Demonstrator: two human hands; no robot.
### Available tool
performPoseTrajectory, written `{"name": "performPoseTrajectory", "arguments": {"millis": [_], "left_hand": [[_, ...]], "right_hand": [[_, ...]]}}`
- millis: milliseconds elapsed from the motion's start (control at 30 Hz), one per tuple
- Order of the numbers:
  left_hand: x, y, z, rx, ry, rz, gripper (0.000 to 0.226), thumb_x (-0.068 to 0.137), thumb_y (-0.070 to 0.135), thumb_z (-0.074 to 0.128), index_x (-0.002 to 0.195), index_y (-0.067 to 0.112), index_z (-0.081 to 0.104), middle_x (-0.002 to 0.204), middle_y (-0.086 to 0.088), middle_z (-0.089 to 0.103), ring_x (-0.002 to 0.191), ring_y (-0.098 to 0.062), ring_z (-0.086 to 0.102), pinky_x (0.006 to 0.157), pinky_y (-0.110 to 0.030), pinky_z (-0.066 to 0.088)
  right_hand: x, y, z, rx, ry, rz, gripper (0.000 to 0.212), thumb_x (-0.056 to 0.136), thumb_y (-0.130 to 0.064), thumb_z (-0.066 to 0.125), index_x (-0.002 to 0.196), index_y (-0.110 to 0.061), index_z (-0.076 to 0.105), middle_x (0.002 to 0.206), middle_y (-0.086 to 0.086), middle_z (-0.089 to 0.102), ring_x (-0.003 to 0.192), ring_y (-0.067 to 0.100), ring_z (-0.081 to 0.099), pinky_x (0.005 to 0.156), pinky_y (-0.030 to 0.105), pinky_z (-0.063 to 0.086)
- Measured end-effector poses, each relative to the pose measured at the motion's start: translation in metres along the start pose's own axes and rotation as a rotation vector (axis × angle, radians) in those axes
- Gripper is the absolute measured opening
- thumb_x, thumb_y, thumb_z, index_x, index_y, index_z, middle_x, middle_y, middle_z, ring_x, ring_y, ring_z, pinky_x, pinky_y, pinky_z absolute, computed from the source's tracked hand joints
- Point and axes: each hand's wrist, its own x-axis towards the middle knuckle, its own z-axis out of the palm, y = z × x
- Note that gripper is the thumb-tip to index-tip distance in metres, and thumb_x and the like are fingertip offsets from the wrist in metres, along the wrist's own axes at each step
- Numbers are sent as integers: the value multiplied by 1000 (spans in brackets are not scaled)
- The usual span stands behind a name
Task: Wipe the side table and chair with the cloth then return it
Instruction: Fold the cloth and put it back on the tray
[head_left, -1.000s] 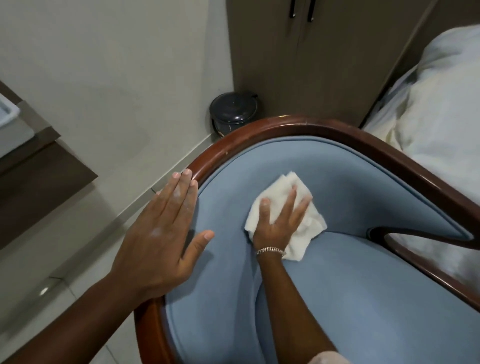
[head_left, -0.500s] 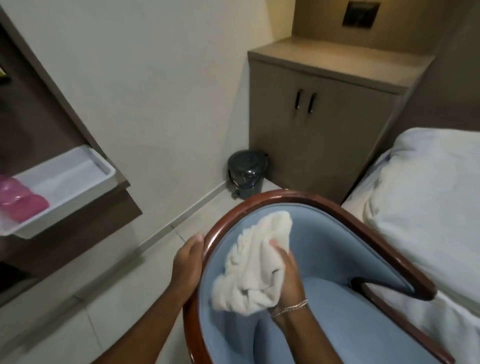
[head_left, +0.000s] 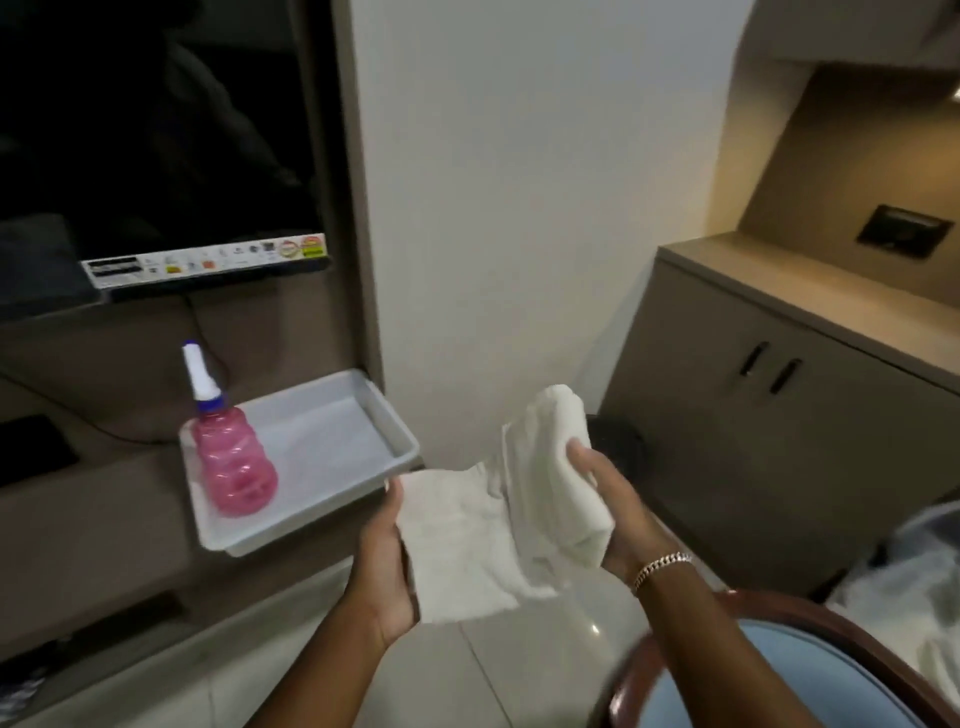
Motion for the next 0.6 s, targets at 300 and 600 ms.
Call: {"name": "performPoseTrajectory", "arguments": {"millis": [300,600], "left_hand": [[72,119,-63,-20,258,100,43,88,32,65,122,7,68,114,-23,75,101,-40,73,88,-55,58],[141,156,-126,797,890,275,68,94,33,62,151,19,27,147,-14,50,129,-39,53,104,-49,47]], "right_hand": [[161,67,148,-878,45,-464,42,102,-8,52,143,-19,56,157,2,43,146,16,34,124,40,22],[231,119,166,-1072,279,-578,18,84,0,71,98,-9,77,104,10,76,98,27,69,86,14,41]]}}
